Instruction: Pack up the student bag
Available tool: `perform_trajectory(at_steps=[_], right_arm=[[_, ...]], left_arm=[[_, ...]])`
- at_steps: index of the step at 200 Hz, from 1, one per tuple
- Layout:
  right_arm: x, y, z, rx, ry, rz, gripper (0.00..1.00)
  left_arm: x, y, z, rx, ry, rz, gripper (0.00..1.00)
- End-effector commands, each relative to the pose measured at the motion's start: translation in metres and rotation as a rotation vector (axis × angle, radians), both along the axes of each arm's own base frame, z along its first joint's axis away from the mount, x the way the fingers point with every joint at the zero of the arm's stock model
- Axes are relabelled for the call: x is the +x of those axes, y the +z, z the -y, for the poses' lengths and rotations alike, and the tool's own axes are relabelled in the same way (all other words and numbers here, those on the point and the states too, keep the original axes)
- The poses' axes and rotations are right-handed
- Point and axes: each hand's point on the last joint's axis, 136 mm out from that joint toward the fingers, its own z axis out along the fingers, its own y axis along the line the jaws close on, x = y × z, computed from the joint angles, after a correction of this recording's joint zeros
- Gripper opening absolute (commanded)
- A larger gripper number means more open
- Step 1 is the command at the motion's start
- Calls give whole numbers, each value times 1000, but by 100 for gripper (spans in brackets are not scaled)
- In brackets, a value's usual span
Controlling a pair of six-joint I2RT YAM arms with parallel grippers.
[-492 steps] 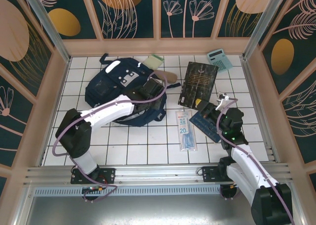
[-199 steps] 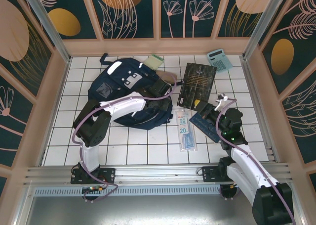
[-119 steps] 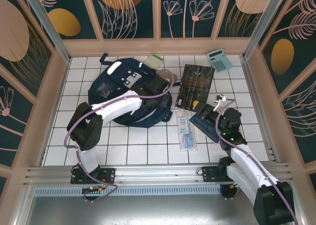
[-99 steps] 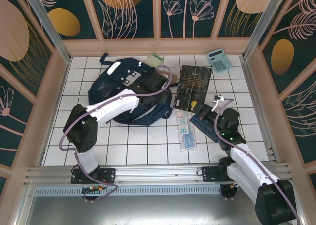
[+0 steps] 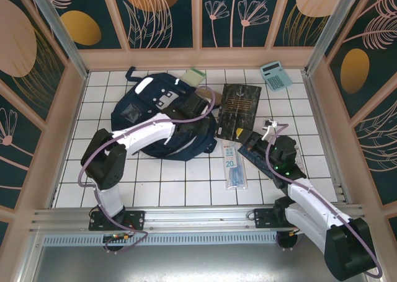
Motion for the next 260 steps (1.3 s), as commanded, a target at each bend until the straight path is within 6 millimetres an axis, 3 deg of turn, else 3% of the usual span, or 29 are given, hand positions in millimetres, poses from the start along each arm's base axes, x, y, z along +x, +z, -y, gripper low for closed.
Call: perform_trajectory(at_steps=[1, 63, 95, 152, 164, 180, 207, 260], right_arm=[[1, 38, 0, 25, -9, 151, 0], [1, 36, 0, 23, -9, 150, 0], [1, 36, 0, 20, -8, 149, 0], [1, 36, 1, 20, -13, 151, 0], [1, 36, 1, 18, -14, 152, 0], [0, 36, 1, 18, -13, 153, 0], [0, 34, 1, 19, -12, 146, 0], [-2, 36, -3, 46, 2, 144, 0]], left_arm=[[-1, -9, 12, -39, -34, -3, 14], [-6, -24, 13, -39, -45, -34, 28], [-5, -27, 13, -36, -42, -35, 19], [-6, -38, 10, -7, -42, -56, 24], [-6, -39, 9, -1, -41, -55, 18], [-4, -37, 8, 2, -27, -47, 2], [3, -15, 4, -7, 7, 6, 0], [17, 72, -10, -76, 63, 153, 0]])
